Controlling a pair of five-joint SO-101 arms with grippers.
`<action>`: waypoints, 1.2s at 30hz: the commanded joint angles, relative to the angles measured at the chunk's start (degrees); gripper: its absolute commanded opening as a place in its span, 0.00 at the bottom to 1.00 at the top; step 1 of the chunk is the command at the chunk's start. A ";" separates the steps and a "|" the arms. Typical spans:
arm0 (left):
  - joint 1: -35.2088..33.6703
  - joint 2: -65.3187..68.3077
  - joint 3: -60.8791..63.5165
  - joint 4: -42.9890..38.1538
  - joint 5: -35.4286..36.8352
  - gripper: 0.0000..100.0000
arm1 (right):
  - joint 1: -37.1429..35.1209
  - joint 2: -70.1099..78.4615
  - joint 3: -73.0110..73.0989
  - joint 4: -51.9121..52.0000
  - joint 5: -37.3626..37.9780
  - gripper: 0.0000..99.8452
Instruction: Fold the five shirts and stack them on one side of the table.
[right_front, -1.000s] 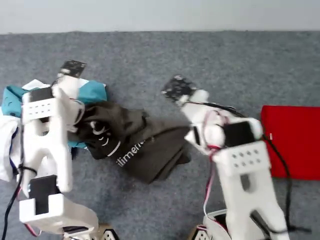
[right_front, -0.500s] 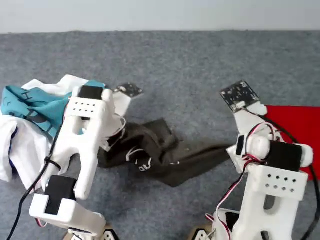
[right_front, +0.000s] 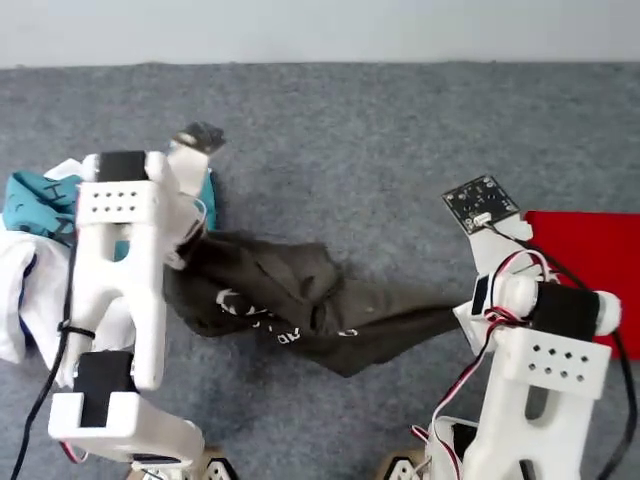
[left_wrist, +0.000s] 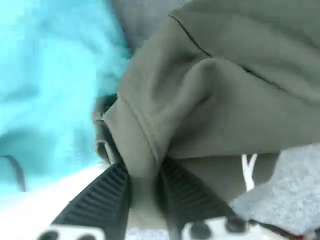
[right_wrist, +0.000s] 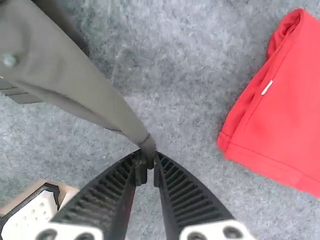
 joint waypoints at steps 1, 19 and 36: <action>0.62 -0.88 -2.95 1.67 0.53 0.15 | 0.48 -1.10 0.70 -1.80 -0.70 0.01; 8.26 8.79 -13.49 -16.70 3.34 0.26 | 0.40 -1.10 2.64 -3.74 -0.70 0.01; 20.92 59.34 -69.76 2.20 8.97 0.26 | 0.75 -1.19 6.86 -4.62 -0.79 0.01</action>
